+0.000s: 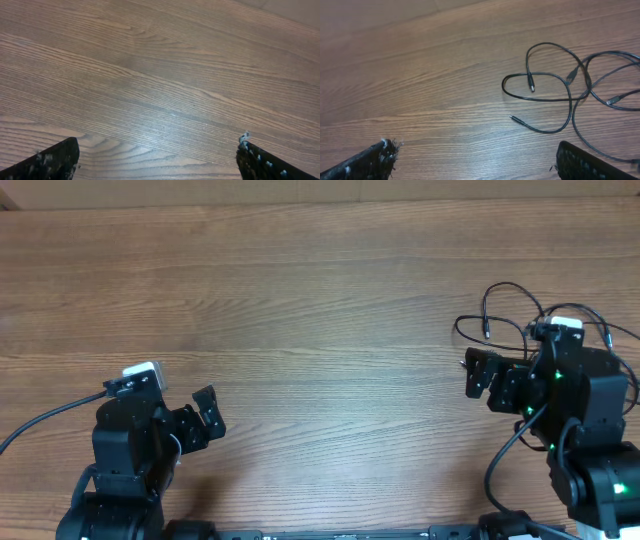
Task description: Untangle cables
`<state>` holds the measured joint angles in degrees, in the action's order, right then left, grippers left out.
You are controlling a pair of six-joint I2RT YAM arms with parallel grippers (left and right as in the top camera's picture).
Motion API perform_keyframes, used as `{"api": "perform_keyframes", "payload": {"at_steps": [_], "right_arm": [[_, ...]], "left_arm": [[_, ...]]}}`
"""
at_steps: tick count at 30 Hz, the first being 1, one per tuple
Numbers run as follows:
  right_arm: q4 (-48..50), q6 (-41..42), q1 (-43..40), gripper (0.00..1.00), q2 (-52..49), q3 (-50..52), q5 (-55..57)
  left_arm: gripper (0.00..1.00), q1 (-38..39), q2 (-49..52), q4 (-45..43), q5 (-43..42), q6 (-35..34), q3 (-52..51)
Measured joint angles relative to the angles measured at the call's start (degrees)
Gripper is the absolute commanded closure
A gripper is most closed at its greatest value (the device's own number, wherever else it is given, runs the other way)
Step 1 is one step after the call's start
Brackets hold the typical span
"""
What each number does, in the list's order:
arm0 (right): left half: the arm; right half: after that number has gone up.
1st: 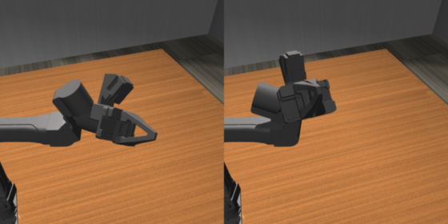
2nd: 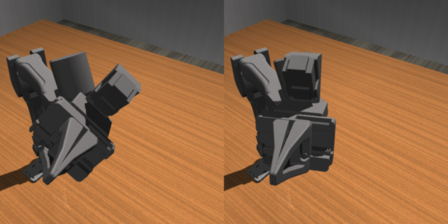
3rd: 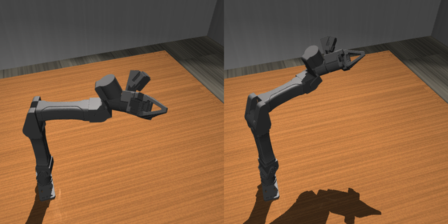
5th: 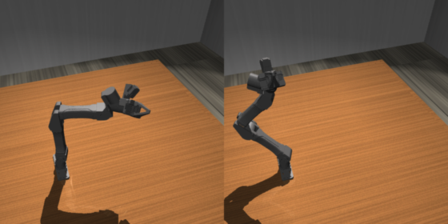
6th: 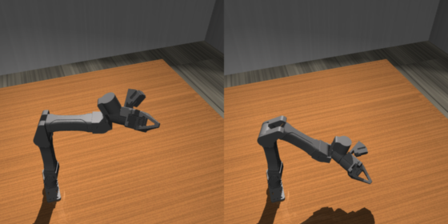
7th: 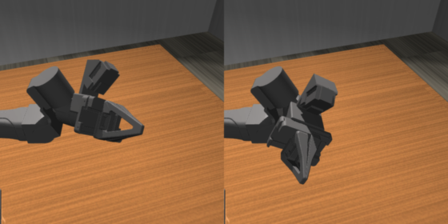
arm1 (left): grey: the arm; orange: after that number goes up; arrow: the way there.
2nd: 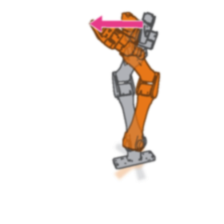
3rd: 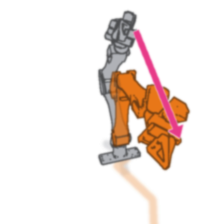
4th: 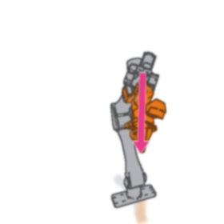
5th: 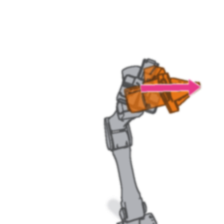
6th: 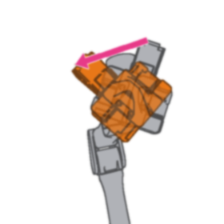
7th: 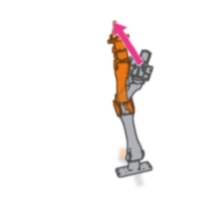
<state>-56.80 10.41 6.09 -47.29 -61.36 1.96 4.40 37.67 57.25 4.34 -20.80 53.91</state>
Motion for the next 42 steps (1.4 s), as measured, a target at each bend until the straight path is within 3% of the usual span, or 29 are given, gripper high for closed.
{"api": "perform_keyframes", "payload": {"at_steps": [24, 30, 42], "right_arm": [[2.69, -1.14, 0.0, 0.0, -6.88, 0.96, 1.09], [13.57, -1.42, 0.0, 0.0, 1.7, 6.36, 0.76], [35.26, -1.42, 0.63, 0.0, 27.76, 29.14, -0.5]], "left_arm": [[0.0, 0.0, 0.0, 0.0, 0.0, 0.0, 0.0], [0.0, 0.0, 0.0, 0.07, 0.02, 0.0, -0.02], [0.0, 0.0, 0.0, 0.11, 0.0, 0.0, -0.22]]}}
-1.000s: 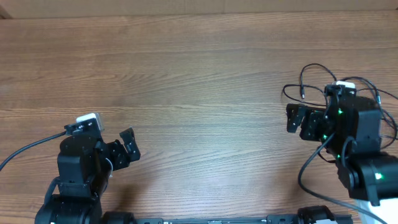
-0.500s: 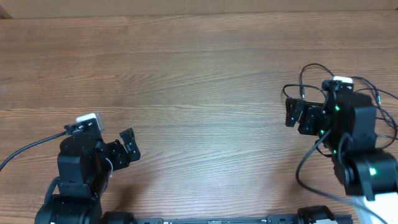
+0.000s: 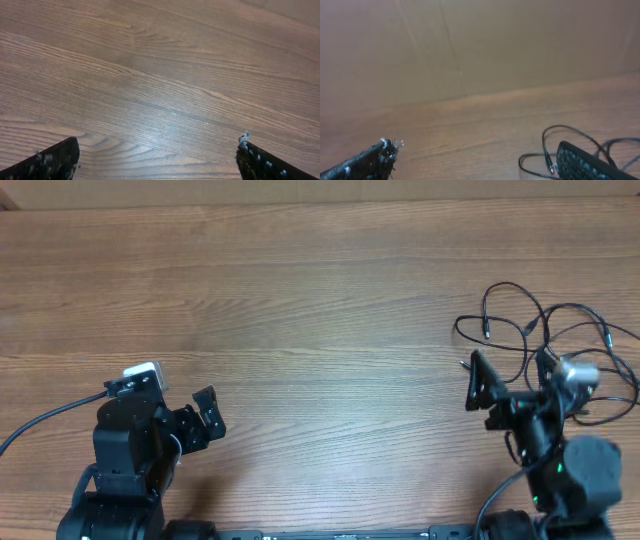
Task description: Untangle cables
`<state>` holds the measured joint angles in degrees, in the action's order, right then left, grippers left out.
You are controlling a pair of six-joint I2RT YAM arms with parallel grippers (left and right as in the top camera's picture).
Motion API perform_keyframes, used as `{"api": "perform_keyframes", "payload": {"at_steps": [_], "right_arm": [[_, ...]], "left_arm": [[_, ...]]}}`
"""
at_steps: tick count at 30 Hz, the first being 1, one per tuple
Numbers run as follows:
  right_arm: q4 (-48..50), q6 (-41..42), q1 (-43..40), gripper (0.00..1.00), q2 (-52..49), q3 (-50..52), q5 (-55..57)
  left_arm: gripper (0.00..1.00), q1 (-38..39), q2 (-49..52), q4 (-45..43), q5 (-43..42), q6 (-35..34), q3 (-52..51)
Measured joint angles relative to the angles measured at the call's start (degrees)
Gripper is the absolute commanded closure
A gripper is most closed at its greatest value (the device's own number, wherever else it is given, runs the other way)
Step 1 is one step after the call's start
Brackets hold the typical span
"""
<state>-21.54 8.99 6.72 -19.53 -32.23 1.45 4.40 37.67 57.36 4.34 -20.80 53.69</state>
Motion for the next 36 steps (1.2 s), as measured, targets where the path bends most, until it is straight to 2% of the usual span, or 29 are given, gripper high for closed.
{"api": "perform_keyframes", "payload": {"at_steps": [7, 12, 19, 23, 29, 36], "right_arm": [[6.73, -0.04, 1.2, 0.0, 11.98, 9.99, -0.04], [15.69, -0.07, 1.25, 0.0, 18.27, 17.14, -0.11], [29.29, -0.11, 1.25, 0.0, 18.84, 26.77, -0.13], [33.97, -2.01, 1.25, 0.0, 18.84, 30.64, -0.87], [32.17, -8.74, 1.25, 0.0, 18.88, 31.19, -3.65], [16.92, -12.31, 1.25, 0.0, 18.88, 31.19, -6.05]], "left_arm": [[0.0, 0.0, 0.0, -0.02, 0.0, 0.0, 0.0], [0.0, 0.0, 0.0, -0.02, 0.0, 0.0, 0.0], [0.0, 0.0, 0.0, 0.02, 0.0, 0.0, 0.0], [0.0, 0.0, 0.0, 0.02, 0.0, 0.0, 0.0], [0.0, 0.0, 0.0, 0.0, 0.0, 0.0, 0.0], [0.0, 0.0, 0.0, 0.0, 0.0, 0.0, 0.0]]}}
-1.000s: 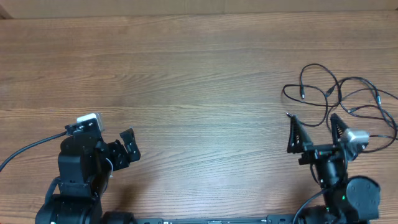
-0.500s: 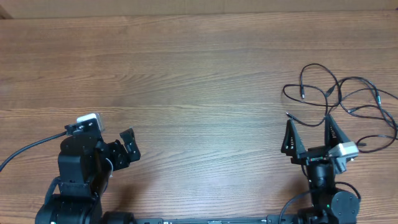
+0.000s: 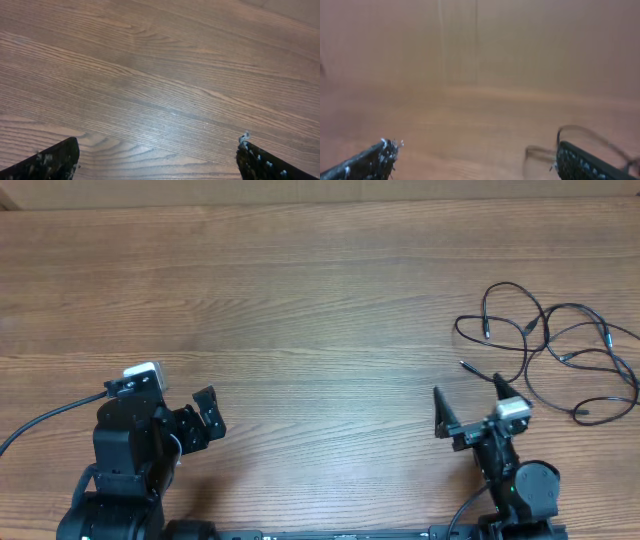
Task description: Untangle cables
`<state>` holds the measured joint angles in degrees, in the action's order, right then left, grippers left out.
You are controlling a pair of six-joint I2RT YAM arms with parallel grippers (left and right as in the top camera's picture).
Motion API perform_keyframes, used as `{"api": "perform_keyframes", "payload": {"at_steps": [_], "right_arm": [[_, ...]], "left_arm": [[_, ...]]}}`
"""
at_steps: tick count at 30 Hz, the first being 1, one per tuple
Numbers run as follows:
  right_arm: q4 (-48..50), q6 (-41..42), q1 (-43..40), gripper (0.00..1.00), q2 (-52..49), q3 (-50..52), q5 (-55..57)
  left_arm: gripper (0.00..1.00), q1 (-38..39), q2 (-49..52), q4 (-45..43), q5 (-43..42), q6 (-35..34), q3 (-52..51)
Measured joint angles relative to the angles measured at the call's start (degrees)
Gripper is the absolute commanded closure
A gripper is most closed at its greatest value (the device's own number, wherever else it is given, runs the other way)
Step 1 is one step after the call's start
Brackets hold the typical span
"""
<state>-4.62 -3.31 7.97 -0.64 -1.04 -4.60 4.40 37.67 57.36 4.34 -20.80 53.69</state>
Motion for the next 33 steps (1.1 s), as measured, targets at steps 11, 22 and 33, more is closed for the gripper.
{"api": "perform_keyframes", "payload": {"at_steps": [11, 22, 33], "right_arm": [[0.02, -0.98, 0.0, 0.0, 0.02, 0.0, -0.11], [0.02, -1.05, 0.0, 0.0, 0.0, 0.0, -0.09], [-0.02, -1.03, 0.0, 0.0, 0.02, 0.0, -0.11]], "left_arm": [[0.0, 0.0, 0.0, 0.0, 0.0, 0.0, 0.0], [0.0, 0.0, 0.0, 0.0, 0.0, 0.0, 0.0], [0.0, 0.0, 0.0, 0.0, 0.0, 0.0, 0.0]]}}
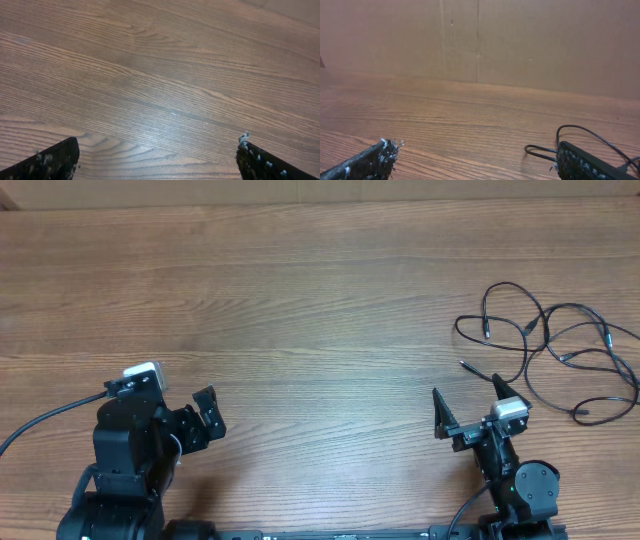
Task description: Untangle cables
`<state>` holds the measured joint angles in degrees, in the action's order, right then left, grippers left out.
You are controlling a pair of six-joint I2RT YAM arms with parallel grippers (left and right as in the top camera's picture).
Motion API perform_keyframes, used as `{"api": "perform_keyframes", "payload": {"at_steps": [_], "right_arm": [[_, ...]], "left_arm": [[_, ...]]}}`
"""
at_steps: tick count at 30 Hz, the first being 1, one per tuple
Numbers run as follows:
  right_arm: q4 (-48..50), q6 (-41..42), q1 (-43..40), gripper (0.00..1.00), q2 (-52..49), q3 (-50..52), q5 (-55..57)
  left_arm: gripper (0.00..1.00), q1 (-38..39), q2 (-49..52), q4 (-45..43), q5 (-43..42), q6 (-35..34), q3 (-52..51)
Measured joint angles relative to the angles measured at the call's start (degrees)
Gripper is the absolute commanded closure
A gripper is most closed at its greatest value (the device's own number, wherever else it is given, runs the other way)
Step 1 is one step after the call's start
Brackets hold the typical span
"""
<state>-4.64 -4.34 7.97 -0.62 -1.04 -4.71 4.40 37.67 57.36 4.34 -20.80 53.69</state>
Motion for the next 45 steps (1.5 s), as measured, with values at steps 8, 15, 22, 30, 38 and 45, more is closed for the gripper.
{"api": "perform_keyframes", "payload": {"at_steps": [8, 15, 22, 30, 38, 45], "right_arm": [[0.07, -0.02, 0.0, 0.0, -0.02, 0.0, -0.02], [0.02, -0.2, 0.0, 0.0, -0.02, 0.0, -0.02], [0.04, -0.13, 0.0, 0.0, 0.0, 0.0, -0.02], [0.0, -0.2, 0.0, 0.0, 0.0, 0.0, -0.07], [0.02, -0.15, 0.0, 0.0, 0.0, 0.0, -0.39], [0.02, -0.17, 0.0, 0.0, -0.02, 0.0, -0.42]], "left_arm": [[0.0, 0.0, 0.0, 0.0, 0.0, 0.0, 0.0], [0.0, 0.0, 0.0, 0.02, 0.0, 0.0, 0.0], [0.0, 0.0, -2.97, -4.74, 0.68, 0.02, -3.98], [0.0, 0.0, -17.05, -24.7, 0.15, 0.02, -24.13], [0.0, -2.29, -30.36, -42.75, -2.8, 0.04, -40.72], [0.0, -2.69, -36.68, -57.29, -4.11, 0.07, -50.45]]}}
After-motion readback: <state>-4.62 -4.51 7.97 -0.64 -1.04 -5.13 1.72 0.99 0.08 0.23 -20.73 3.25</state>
